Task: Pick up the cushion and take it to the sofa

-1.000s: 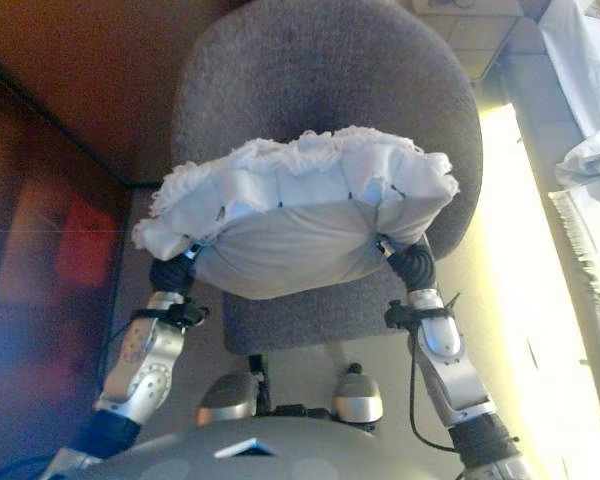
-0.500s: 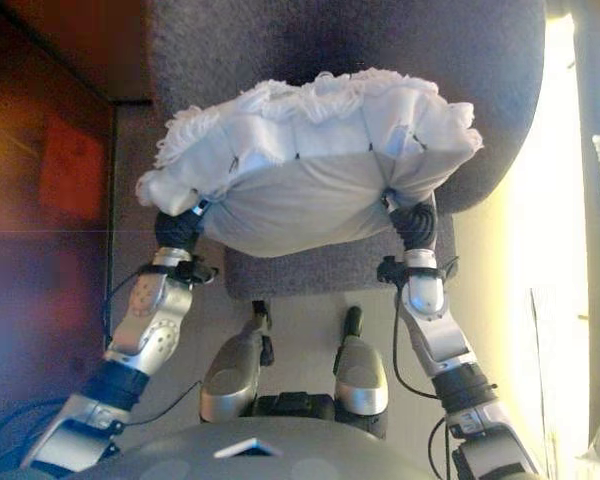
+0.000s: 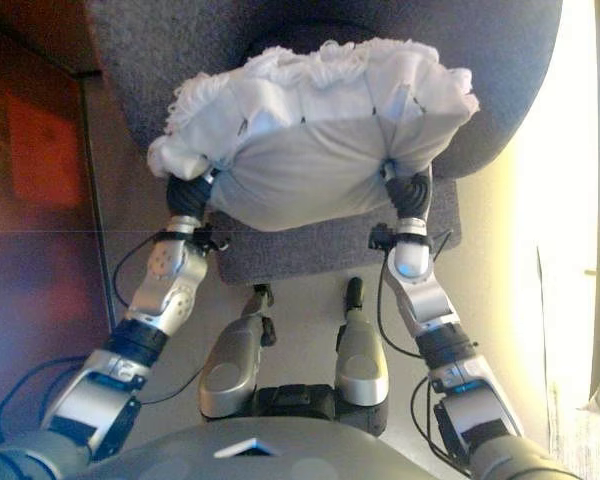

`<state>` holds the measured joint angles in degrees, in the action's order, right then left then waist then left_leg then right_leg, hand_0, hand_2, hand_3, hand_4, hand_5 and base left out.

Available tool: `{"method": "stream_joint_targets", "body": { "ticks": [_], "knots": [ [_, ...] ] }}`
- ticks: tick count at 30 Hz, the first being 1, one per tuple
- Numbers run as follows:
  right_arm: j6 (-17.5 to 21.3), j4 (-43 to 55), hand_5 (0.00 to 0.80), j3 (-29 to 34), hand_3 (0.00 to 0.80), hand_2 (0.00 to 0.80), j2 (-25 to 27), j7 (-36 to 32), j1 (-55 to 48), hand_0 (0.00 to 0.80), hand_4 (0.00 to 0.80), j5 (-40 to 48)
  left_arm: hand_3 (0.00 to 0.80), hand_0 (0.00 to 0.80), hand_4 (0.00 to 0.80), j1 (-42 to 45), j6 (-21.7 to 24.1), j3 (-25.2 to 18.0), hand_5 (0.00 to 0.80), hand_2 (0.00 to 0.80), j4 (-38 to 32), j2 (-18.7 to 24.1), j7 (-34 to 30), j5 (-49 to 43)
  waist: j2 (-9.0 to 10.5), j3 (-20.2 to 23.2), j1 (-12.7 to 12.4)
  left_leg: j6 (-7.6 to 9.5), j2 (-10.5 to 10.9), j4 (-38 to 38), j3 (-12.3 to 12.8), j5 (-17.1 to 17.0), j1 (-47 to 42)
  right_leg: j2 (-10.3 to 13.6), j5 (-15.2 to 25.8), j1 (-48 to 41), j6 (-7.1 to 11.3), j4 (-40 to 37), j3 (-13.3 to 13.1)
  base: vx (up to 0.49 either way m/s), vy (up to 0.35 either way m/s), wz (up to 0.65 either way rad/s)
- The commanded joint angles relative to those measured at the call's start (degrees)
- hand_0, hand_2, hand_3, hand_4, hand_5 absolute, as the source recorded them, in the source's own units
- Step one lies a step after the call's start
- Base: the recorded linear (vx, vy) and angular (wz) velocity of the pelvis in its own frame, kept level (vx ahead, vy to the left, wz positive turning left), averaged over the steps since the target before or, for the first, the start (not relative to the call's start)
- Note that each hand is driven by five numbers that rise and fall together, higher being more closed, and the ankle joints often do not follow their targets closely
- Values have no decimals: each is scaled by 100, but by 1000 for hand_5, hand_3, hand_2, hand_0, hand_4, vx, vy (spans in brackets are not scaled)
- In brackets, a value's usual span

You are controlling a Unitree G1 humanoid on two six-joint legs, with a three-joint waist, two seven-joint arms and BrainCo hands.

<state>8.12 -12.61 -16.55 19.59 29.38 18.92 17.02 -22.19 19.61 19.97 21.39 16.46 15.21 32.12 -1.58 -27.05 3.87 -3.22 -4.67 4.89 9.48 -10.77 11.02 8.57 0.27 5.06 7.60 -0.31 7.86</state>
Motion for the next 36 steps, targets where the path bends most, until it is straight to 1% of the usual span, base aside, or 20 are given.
{"method": "stream_joint_targets", "body": {
  "ticks": [1,4,8,10,13,14,15,16,17,20,21,22,23,24,26,27,28,30,33,36],
  "knots": [
    [111,326,800,-555,800,800,-362,-87,1068,800,800,-546,800,800,800,-1155,481,268,800,800,100,-453,-215,-398,125,-28,120,-150,-30,-223,-62,629,-230,123,642,534,-96,-213,-190,-30,1,-8],
    [-42,52,800,-593,800,800,-406,137,1495,800,800,-562,800,800,800,-1468,487,252,800,800,501,-512,-275,-292,122,-91,128,-169,-32,-244,-77,596,-114,113,656,673,-102,-153,-221,-20,-10,-5],
    [-217,-337,800,-594,800,800,-404,397,2071,800,800,-365,800,800,800,-1966,420,269,800,800,970,-506,-237,-284,119,-201,133,-190,-33,-268,-82,553,59,84,679,888,-111,-68,-257,-30,-19,-4],
    [-329,-741,800,-612,800,800,-385,425,2441,800,800,-20,800,800,800,-2350,341,258,800,800,1370,-536,-125,-243,106,-263,136,-204,-26,-272,-84,509,166,69,702,1011,-118,-30,-265,-15,7,0],
    [-384,-1564,800,-683,800,800,-368,362,2962,800,800,551,800,800,800,-2878,175,255,800,800,1976,-442,85,65,94,-273,125,-227,-9,-278,-104,468,296,70,729,1180,-120,22,-266,-11,11,-6],
    [-418,-1895,800,-715,800,800,-363,373,3129,800,800,810,693,693,693,-3028,117,250,693,693,2154,-392,210,151,89,-274,109,-241,-4,-282,-113,449,345,73,740,1236,-123,37,-258,-4,9,-4],
    [-409,-2110,800,-721,800,800,-340,348,3236,800,800,964,558,558,558,-3102,78,233,558,558,2262,-354,256,166,84,-274,96,-250,0,-289,-121,437,389,76,745,1283,-122,49,-249,1,3,-4],
    [-401,-2318,800,-726,800,800,-286,360,3351,800,800,1101,257,257,257,-3173,1,229,257,257,2365,-294,331,183,75,-274,77,-260,6,-295,-129,420,446,80,754,1337,-119,61,-235,-1,-7,-5],
    [-410,-2542,800,-723,800,800,-209,420,3461,800,800,1240,0,0,0,-3233,-107,222,0,0,2465,-218,452,232,62,-274,51,-275,12,-310,-140,401,517,92,771,1404,-116,76,-218,3,-9,-3],
    [-405,-2971,800,-653,800,800,69,497,3682,800,800,1540,0,0,0,-3254,-185,116,0,0,2656,10,686,376,27,-274,-9,-307,25,-347,-164,374,671,130,799,1544,-103,101,-167,0,0,0],
    [-416,-3035,765,-609,765,765,143,562,3705,765,765,1603,0,0,0,-3227,-207,63,0,0,2692,95,812,424,18,-274,-24,-316,36,-359,-174,372,708,137,803,1581,-99,106,-161,0,0,0],
    [-414,-3101,248,-548,248,248,240,603,3710,248,248,1648,0,0,0,-3165,-200,-3,0,0,2721,197,924,487,7,-275,-42,-321,49,-368,-190,377,740,147,803,1614,-93,112,-157,0,0,0],
    [-389,-3160,75,-499,75,75,326,604,3703,75,75,1692,0,0,0,-3109,-199,-64,0,0,2743,289,971,549,-5,-275,-57,-324,60,-373,-205,383,762,156,800,1639,-89,119,-152,0,0,0],
    [-344,-3250,0,-410,0,0,451,646,3681,0,0,1781,0,0,0,-3015,-153,-190,0,0,2803,443,1158,545,-18,-275,-86,-329,74,-382,-217,390,795,177,795,1674,-82,125,-143,0,0,0],
    [-314,-3365,0,-259,0,0,663,704,3611,0,0,1921,0,0,0,-2847,-150,-422,0,0,2925,699,1651,292,-40,-275,-128,-333,102,-398,-241,406,846,206,794,1723,-73,126,-123,5,-1,2],
    [-305,-3406,0,-226,0,0,717,694,3605,0,0,1956,0,0,0,-2817,-146,-484,0,0,2968,754,1758,241,-44,-275,-133,-336,108,-407,-249,409,863,213,793,1736,-70,127,-117,8,2,5],
    [-272,-3528,0,-131,0,0,874,649,3592,0,0,2077,0,0,0,-2755,-127,-662,0,0,3106,913,2078,215,-50,-275,-160,-346,120,-424,-265,418,893,233,790,1758,-61,125,-100,0,0,0],
    [-133,-3681,0,11,0,0,1110,526,3511,0,0,2254,0,0,0,-2638,-33,-973,0,0,3248,1150,2282,277,-55,-275,-193,-350,135,-429,-285,439,917,265,780,1768,-52,101,-57,-1,11,-6],
    [21,-3658,0,226,0,0,1387,538,3328,0,0,2478,0,0,0,-2397,88,-1288,0,0,3202,1333,2636,205,-57,-275,-248,-350,151,-421,-324,448,938,302,777,1766,-34,74,-4,-1,-1,-2],
    [230,-3497,0,499,0,0,1581,666,3110,0,0,2654,0,0,0,-2092,71,-1538,0,0,3070,1496,3079,137,-53,-275,-316,-336,173,-435,-370,475,920,331,760,1740,-22,94,70,0,0,0]
  ]
}}
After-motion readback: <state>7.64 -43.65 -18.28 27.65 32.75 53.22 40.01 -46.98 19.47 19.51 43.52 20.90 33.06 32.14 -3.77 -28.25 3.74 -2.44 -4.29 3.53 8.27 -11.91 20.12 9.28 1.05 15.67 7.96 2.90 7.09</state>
